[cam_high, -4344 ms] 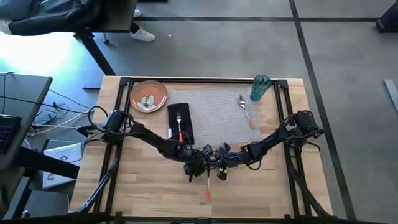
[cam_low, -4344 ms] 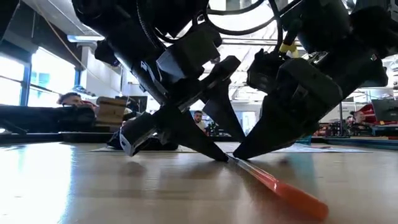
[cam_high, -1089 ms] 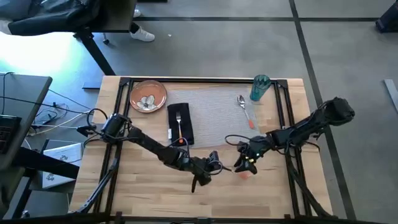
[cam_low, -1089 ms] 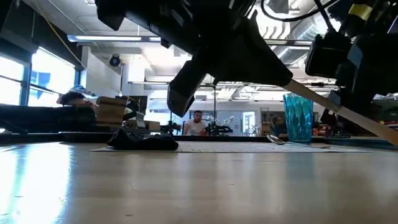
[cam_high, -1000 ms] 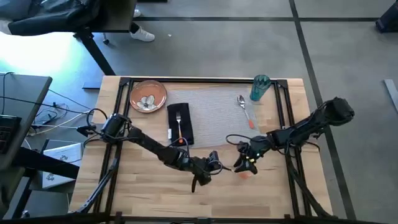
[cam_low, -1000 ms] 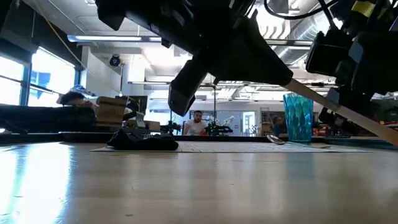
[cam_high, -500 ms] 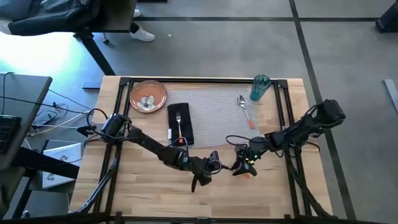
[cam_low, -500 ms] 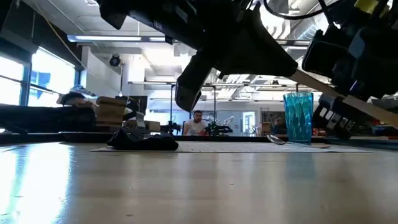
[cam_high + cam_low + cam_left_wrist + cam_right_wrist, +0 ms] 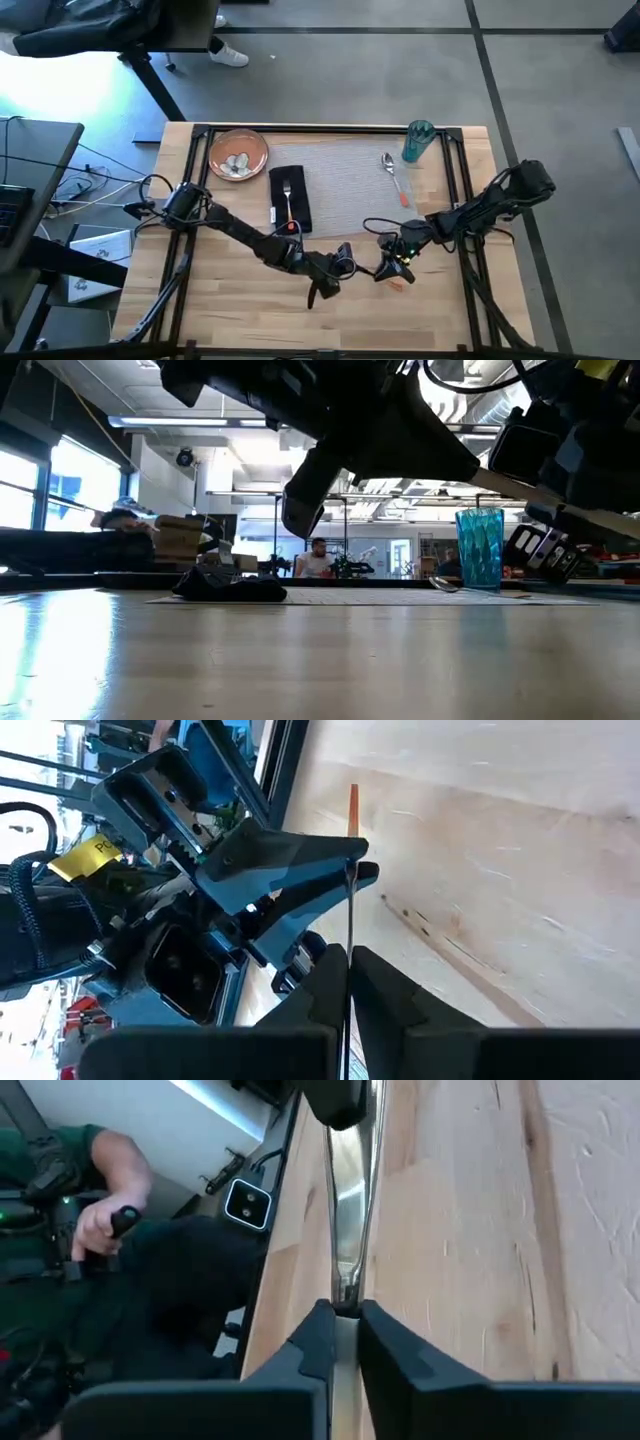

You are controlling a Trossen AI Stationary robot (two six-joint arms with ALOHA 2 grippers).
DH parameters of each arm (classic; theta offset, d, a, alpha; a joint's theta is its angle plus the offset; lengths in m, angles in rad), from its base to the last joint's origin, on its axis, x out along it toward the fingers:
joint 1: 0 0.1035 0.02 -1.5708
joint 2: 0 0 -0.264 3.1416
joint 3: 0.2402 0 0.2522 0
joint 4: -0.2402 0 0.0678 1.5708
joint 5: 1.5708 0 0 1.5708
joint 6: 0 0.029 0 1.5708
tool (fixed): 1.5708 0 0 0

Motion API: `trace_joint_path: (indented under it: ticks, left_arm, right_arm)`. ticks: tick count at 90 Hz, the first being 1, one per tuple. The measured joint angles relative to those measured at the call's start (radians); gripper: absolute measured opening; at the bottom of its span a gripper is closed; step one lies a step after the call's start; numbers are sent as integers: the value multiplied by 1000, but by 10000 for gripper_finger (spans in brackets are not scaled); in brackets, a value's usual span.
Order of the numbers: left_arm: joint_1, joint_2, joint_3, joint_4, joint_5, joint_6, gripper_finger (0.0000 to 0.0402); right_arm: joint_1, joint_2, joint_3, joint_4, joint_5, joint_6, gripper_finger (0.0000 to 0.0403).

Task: Set table place
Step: Put the orange table knife on the gray table mat beside the orange spoon

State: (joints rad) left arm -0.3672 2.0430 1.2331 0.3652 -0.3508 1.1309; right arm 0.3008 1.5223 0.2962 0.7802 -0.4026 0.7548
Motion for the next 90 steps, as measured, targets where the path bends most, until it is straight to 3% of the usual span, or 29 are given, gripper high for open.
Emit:
trace_joint_path:
  ticks: [49, 77, 90]
  left_arm:
    - [1, 0, 0, -6, -25, -7, 4]
    - [0, 0, 0, 6, -29, -105, 69]
    - [-8, 0, 0, 4, -86, -175, 95]
  right_arm:
    - [1, 0, 0, -14, 67, -26, 1]
    - [0, 0, 0, -21, 116, -18, 1]
    - [-1, 0, 0, -22, 123, -18, 2]
